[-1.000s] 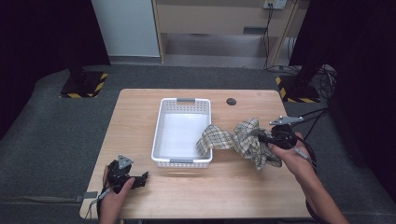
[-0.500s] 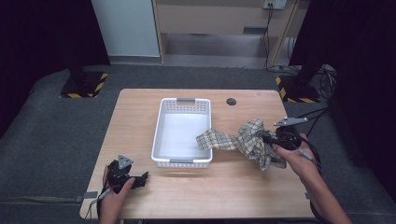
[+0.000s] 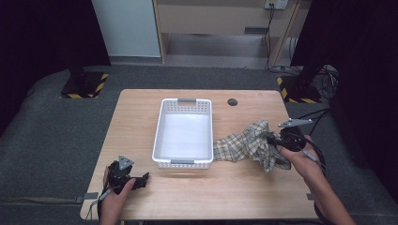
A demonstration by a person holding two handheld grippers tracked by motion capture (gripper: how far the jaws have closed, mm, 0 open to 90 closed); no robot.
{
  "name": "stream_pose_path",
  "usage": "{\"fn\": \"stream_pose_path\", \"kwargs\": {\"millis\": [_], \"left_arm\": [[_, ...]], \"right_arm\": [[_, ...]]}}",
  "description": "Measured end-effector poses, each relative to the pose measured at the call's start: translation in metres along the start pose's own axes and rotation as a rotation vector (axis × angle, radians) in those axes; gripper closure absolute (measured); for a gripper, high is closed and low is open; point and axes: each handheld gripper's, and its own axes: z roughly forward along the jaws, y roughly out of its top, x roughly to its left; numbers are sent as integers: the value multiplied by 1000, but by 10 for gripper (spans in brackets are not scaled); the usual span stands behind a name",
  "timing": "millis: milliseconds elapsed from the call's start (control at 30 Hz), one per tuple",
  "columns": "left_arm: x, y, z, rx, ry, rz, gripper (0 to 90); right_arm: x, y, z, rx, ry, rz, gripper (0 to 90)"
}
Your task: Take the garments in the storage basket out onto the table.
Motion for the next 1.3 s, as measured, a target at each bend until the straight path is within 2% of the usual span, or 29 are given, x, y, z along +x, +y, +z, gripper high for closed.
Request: {"fn": "stream_pose_path", "kwargs": {"millis": [533,933,1300], "left_arm": [[0,0,0,0,0,0,0],[0,0,0,0,0,0,0],[0,0,0,0,0,0,0]], "right_arm": [[-4,-4,3,14,-11,-3,829],[-2,-11,10,35,-13,-5,821],[-1,-14,16,33,-12,3,811]]}}
